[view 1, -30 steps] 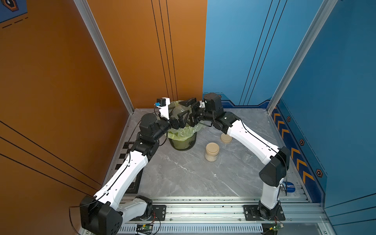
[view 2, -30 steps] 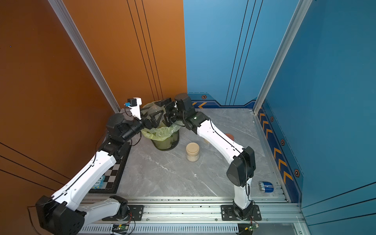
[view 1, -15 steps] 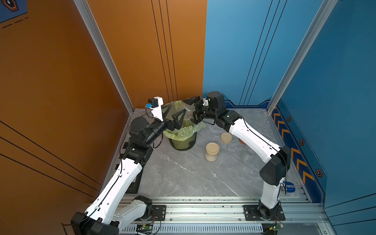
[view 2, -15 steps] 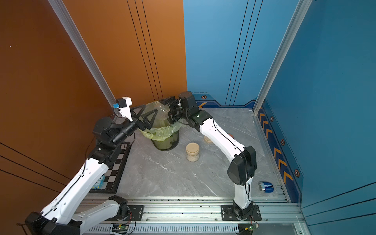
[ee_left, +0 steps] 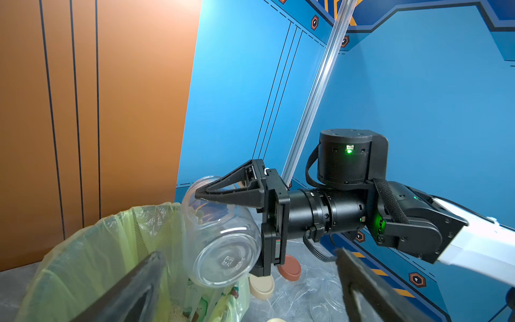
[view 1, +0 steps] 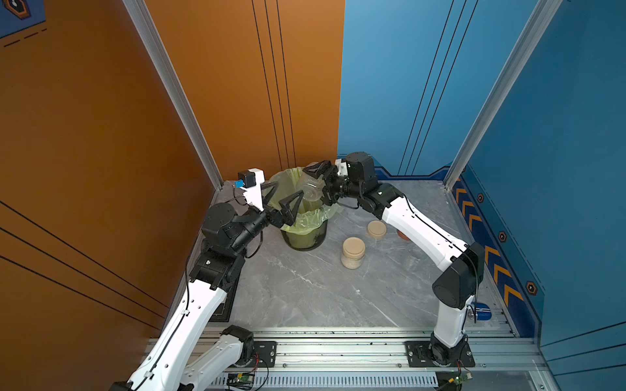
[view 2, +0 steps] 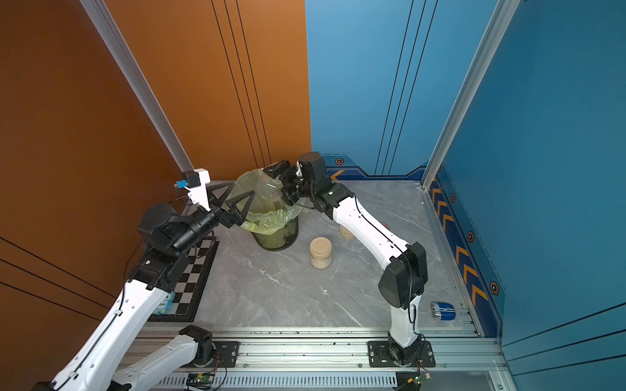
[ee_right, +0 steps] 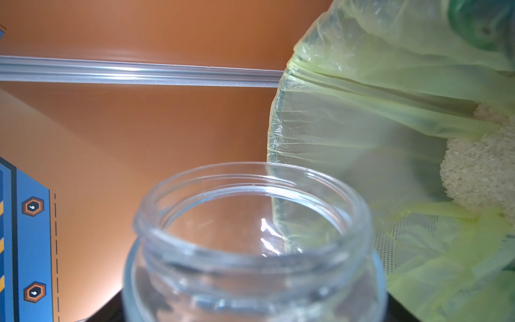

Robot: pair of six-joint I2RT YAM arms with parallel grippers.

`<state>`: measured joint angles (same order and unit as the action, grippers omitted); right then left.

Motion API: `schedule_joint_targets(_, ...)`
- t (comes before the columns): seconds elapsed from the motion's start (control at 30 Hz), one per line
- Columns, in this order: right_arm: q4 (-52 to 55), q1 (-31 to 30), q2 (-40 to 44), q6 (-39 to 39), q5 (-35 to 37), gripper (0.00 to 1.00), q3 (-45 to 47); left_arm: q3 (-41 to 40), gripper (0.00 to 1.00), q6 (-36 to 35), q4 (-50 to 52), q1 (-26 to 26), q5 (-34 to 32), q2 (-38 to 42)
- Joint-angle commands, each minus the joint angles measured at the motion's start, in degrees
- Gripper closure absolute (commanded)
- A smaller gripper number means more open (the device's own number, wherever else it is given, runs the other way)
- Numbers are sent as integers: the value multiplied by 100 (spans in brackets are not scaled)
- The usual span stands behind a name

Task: Empty moldy rice from jars
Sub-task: Place the jar at the center of the board.

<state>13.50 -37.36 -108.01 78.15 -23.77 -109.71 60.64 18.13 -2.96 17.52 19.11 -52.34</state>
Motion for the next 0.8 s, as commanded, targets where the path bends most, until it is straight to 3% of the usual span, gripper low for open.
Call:
schedule_joint_targets(0.0, -198, 13, 427, -756, -228, 100, 65, -123, 2, -174, 498, -49, 63, 239)
schedule_joint_targets(0.37, -150, -50, 894, -1867, -346, 100, 523, -659, 2, -148, 1026, -47, 94, 833)
schedule_joint_targets(0.57, 287, -243, 1239, -2828, -51, 100, 641, -768, 2, -143, 1318, -48, 166, 1014)
schedule_joint_targets(0.77, 513, -634, 1790, -3792, 684, 100, 1176, -859, 2, -67, 1622, -47, 344, 1067)
